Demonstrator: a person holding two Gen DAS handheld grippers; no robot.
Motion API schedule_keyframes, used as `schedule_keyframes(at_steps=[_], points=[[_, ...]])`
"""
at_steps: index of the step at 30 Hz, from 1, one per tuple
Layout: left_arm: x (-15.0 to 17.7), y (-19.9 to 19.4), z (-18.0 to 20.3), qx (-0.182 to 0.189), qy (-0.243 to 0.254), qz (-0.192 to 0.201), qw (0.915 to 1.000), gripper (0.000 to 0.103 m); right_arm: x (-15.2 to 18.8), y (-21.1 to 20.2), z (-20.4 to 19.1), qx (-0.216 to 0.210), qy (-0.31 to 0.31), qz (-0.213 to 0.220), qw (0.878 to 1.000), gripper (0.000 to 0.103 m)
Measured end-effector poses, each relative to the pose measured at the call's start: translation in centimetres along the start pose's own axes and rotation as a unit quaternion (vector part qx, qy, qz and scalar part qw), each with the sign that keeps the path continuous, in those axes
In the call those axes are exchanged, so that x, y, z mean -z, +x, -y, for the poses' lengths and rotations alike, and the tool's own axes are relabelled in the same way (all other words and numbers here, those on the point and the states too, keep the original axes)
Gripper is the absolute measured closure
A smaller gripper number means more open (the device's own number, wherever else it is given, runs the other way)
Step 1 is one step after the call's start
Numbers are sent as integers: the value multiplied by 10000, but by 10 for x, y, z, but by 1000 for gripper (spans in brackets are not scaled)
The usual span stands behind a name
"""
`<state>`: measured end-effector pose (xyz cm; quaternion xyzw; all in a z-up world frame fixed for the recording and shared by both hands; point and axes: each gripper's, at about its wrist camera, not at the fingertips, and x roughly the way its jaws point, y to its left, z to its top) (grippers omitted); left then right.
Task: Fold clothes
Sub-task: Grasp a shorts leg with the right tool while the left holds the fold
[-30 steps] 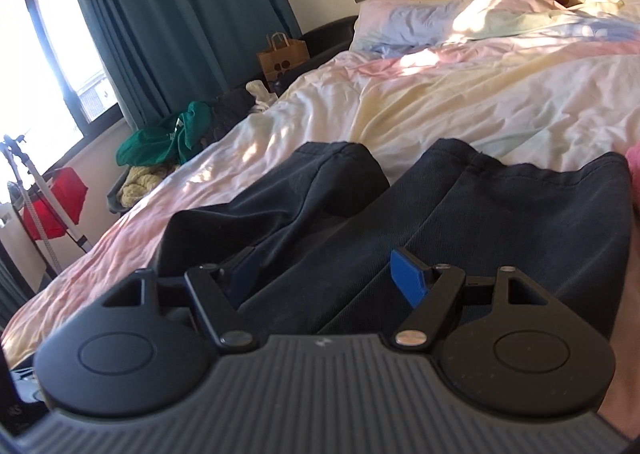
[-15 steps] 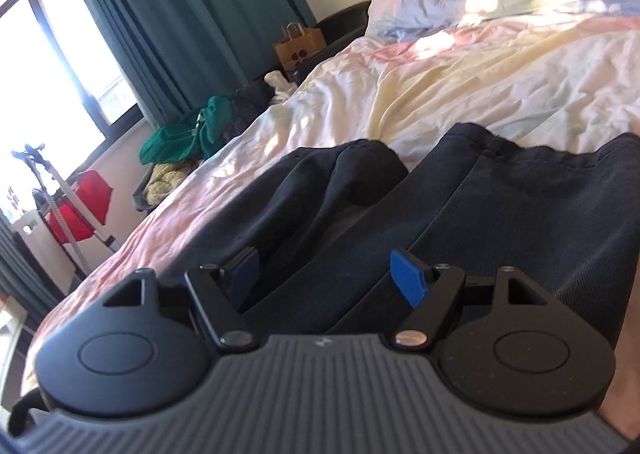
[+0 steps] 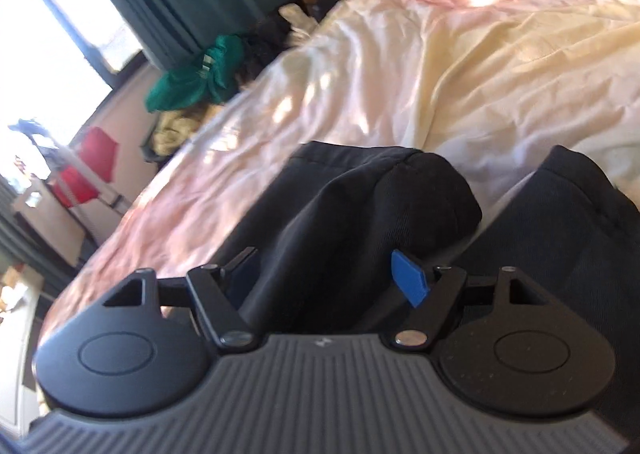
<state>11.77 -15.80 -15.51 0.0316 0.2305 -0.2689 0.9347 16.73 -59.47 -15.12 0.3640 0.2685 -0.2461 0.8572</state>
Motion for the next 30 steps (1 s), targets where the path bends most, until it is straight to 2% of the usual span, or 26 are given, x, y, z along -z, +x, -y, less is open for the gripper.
schedule_keyframes(at_steps=[4, 5, 7, 8, 11, 13, 15, 18, 20, 22, 24, 26, 28, 29, 30], points=[[-3, 1, -3, 43, -60, -10, 10000, 98, -12, 36, -2, 524, 146, -31, 9985, 27], [-4, 0, -3, 46, -19, 8, 10000, 98, -15, 39, -4, 555, 142, -30, 9984, 35], [-8, -1, -2, 53, 73, 65, 9999, 98, -20, 45, -9, 616, 134, -28, 9980, 62], [-11, -1, -2, 61, 74, 96, 9999, 98, -23, 47, -11, 646, 130, -27, 9978, 80], [-25, 2, -5, 54, -18, 135, 9999, 99, -34, 54, -19, 671, 135, -13, 9977, 88], [-42, 4, -8, 29, -64, 193, 9998, 100, -52, 48, -33, 326, 131, 78, 9994, 90], [-65, 1, -11, -23, -64, 383, 9992, 100, -71, 35, -47, -194, 194, 266, 9993, 91], [-95, -10, -15, 140, -263, 853, 9959, 100, -85, 6, -44, -812, 107, 852, 9930, 91], [-101, -13, -10, 267, -214, 1009, 9943, 100, -92, -15, -39, -1195, 18, 1290, 9844, 91], [-93, -7, -1, 310, -115, 800, 9962, 100, -95, -30, -29, -1437, -53, 1594, 9767, 90], [-72, 8, 12, 204, 113, 301, 9993, 100, -82, -14, 5, -1033, 5, 1139, 9881, 88], [-45, 27, 21, 50, 384, -272, 9989, 99, -63, 11, 43, -595, 284, 383, 9971, 87], [-26, 39, 27, -64, 614, -605, 9963, 98, -41, 34, 86, -515, 905, -284, 9942, 86], [-22, 41, 27, -74, 659, -634, 9958, 98, -32, 41, 105, -600, 1209, -460, 9898, 86], [-21, 40, 27, -65, 674, -615, 9958, 98, -25, 39, 116, -859, 1418, -404, 9853, 86]])
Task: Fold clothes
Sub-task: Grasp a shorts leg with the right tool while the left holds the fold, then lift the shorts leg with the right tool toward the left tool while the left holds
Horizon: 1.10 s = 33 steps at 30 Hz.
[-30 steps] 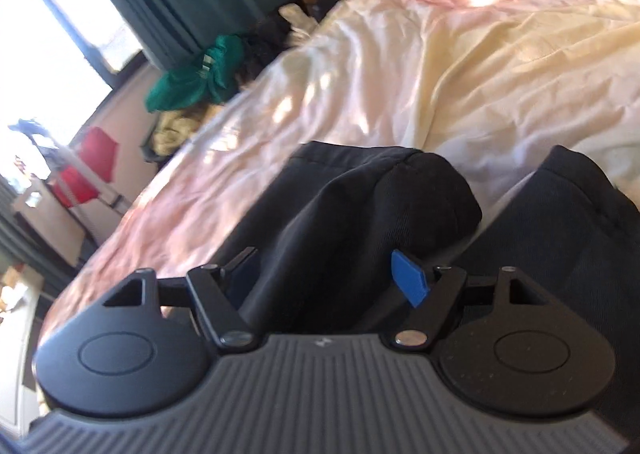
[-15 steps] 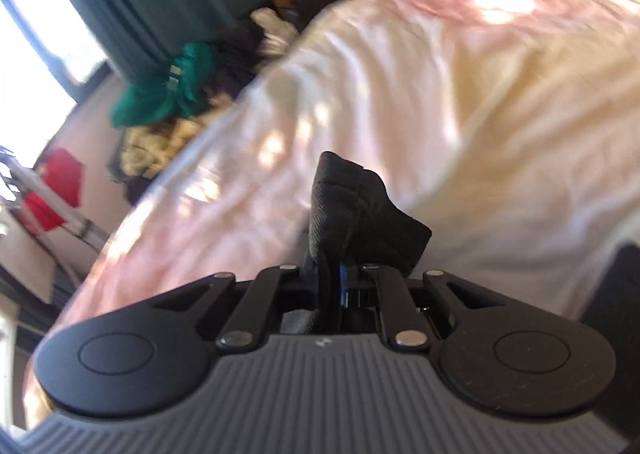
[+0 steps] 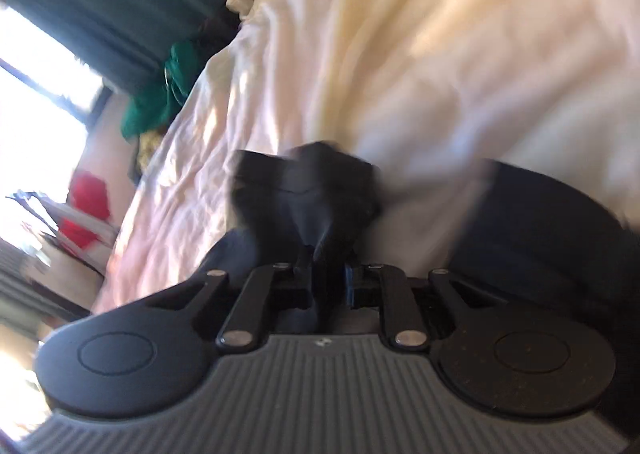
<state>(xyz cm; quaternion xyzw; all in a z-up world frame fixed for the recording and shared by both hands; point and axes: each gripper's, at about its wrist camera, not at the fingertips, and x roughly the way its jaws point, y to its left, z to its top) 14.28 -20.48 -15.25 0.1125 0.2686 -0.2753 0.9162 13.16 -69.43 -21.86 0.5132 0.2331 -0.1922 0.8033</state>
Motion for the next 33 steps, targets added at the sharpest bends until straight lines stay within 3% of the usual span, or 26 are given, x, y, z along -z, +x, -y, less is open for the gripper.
schedule_keyframes(at_steps=[2, 5, 7, 9, 10, 12, 15, 17, 21, 23, 25, 29, 33], points=[[2, 0, -1, 13, 31, 41, 10000, 97, 1, -8, 4, -192, -64, 30, 9998, 82], [5, -1, -1, 32, 77, 103, 9999, 95, -5, -24, -9, 121, -566, 317, 9978, 69], [7, -1, -2, 45, 108, 144, 9998, 95, -9, -34, -28, 484, -1093, 701, 9904, 54], [10, -1, -1, 44, 148, 194, 9997, 95, -14, -40, -48, 872, -1631, 1167, 9758, 25], [11, -2, 1, 31, 176, 227, 9996, 95, -16, -40, -59, 1001, -1879, 1338, 9679, 22], [14, -2, 4, 5, 231, 293, 9993, 95, -17, -30, -81, 944, -2320, 1215, 9605, 21], [17, -5, 1, 98, 134, 378, 9991, 95, -8, 16, -121, 980, -2795, 315, 9546, 23], [19, -6, -3, 178, 41, 417, 9990, 94, -2, 44, -136, 1136, -2741, -84, 9549, 23], [21, -6, -7, 275, -92, 436, 9986, 94, -14, 72, -143, 1284, -2277, 6, 9652, 23], [22, -5, -7, 295, -113, 438, 9985, 94, -17, 87, -149, 1261, -2232, -329, 9660, 23], [22, -4, -7, 302, -123, 414, 9986, 94, -16, 97, -159, 1505, -2342, -473, 9593, 23], [23, -3, -6, 292, -107, 399, 9987, 94, -13, 110, -170, 2221, -2838, -327, 9322, 23], [24, -3, -5, 279, -94, 406, 9987, 94, -9, 119, -157, 2471, -2894, -394, 9239, 24]])
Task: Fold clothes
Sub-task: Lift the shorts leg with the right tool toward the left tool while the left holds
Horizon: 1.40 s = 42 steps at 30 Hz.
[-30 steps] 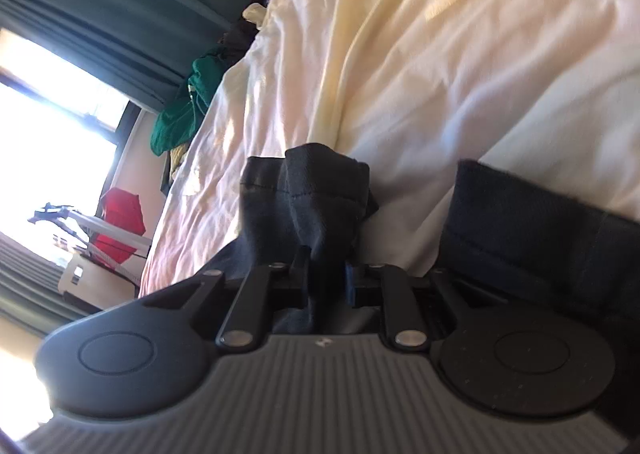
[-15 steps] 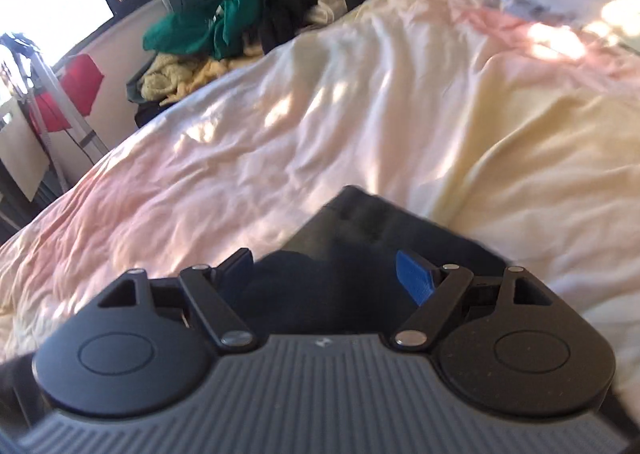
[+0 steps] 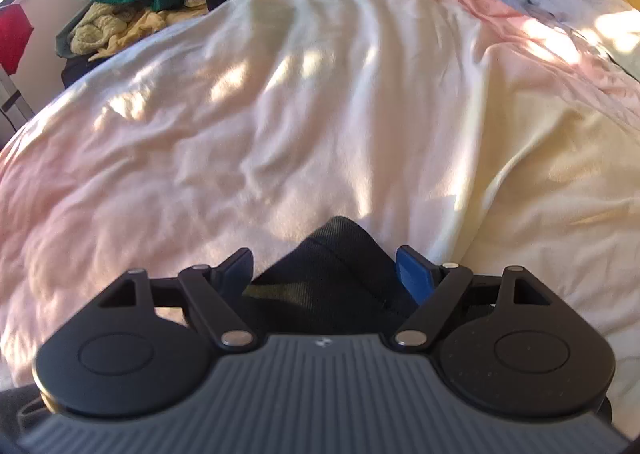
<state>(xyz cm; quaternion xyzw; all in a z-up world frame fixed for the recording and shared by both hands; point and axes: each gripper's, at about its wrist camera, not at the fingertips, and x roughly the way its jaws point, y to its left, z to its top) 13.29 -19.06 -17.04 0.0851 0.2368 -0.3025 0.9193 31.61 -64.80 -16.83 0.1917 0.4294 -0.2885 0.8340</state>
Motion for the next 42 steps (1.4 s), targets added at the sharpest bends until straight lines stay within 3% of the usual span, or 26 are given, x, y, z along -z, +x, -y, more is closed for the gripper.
schedule_keyframes(at_steps=[1, 3, 6, 10, 12, 15, 18, 20, 23, 25, 26, 28, 32, 38, 42], points=[[0, 0, 0, 7, -10, -2, 10000, 94, 3, 1, 2, -30, -2, 40, 10000, 30], [0, 1, -1, 21, -28, -9, 10000, 94, 8, 0, 6, -50, -9, 129, 9999, 70], [0, 2, -1, 29, -54, -27, 10000, 94, 8, -12, 10, -260, 64, 224, 9994, 94], [-2, -2, -5, 62, -167, 49, 9998, 94, -5, -52, 16, -525, 193, 780, 9954, 96], [-5, -13, -13, 178, -381, 307, 9986, 95, -15, -80, 29, -861, 501, 1152, 9883, 96], [-11, -31, -23, 388, -626, 676, 9950, 98, -26, -127, 55, -1455, 879, 1803, 9688, 97], [-15, -45, -25, 536, -566, 800, 9937, 98, -10, -162, 92, -1916, 1083, 2501, 9429, 96], [-12, -44, -20, 548, -418, 555, 9961, 97, 13, -163, 117, -1882, 1211, 2543, 9409, 96], [-3, -38, -11, 395, -197, 159, 9989, 98, 52, -130, 149, -1554, 1385, 1927, 9589, 96], [-2, -39, -12, 356, -228, 136, 9990, 98, 78, -99, 164, -1317, 1520, 1303, 9709, 96], [-3, -40, -12, 343, -260, 145, 9990, 98, 89, -85, 169, -1267, 1640, 1033, 9728, 96], [-4, -42, -14, 317, -324, 162, 9988, 98, 100, -73, 172, -1313, 1838, 925, 9698, 96], [-9, -48, -20, 295, -521, 330, 9977, 100, 85, -92, 159, -1508, 1830, 1430, 9609, 96], [-43, -66, -51, 99, -1204, 1104, 9865, 100, 32, -175, 131, -2354, 1399, 2573, 9267, 96], [-56, -78, -61, -24, -1356, 1409, 9807, 100, 6, -214, 95, -2282, 813, 3129, 9184, 96]])
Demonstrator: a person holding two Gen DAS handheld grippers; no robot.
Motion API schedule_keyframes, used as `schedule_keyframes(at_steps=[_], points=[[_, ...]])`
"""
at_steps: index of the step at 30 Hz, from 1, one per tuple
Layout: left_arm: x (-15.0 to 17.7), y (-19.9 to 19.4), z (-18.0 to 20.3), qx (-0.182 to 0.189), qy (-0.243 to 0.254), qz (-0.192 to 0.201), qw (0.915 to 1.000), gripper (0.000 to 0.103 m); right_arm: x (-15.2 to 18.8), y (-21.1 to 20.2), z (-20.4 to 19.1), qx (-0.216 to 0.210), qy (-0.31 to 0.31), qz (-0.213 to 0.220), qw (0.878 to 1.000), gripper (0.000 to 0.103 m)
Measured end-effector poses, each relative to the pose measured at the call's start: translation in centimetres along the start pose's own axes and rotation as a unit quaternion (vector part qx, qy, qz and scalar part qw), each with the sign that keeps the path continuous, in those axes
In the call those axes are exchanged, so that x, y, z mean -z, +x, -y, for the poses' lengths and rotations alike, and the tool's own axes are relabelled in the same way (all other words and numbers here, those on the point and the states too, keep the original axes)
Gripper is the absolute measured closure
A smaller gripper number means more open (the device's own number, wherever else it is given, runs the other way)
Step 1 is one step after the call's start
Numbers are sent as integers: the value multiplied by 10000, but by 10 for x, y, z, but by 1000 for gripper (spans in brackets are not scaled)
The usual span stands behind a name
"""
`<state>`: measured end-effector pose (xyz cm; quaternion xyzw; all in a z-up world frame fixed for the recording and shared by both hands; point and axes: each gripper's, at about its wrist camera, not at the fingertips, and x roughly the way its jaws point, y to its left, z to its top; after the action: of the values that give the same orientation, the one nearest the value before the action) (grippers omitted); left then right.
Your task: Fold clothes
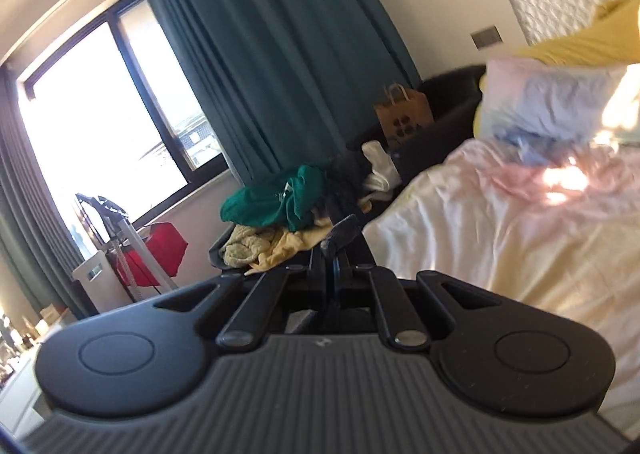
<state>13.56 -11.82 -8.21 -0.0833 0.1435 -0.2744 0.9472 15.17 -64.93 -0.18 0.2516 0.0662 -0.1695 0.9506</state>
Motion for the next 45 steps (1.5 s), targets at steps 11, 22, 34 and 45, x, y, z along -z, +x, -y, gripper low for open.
schedule_keyframes(at_steps=[11, 22, 34, 45], points=[[12, 1, -4, -41, 389, -376, 9985, 99, 26, -17, 11, 465, -217, -132, 9986, 96], [-21, 68, 6, -265, 922, -602, 9936, 99, 30, 100, 16, 1076, 214, -874, 9901, 96], [43, 93, 1, -567, 1466, -1265, 9794, 95, 84, 75, 95, 774, 783, -1241, 9861, 32], [40, 52, 16, -727, 1973, -1141, 9710, 43, 143, 102, 37, 1081, 80, -2887, 9513, 33]])
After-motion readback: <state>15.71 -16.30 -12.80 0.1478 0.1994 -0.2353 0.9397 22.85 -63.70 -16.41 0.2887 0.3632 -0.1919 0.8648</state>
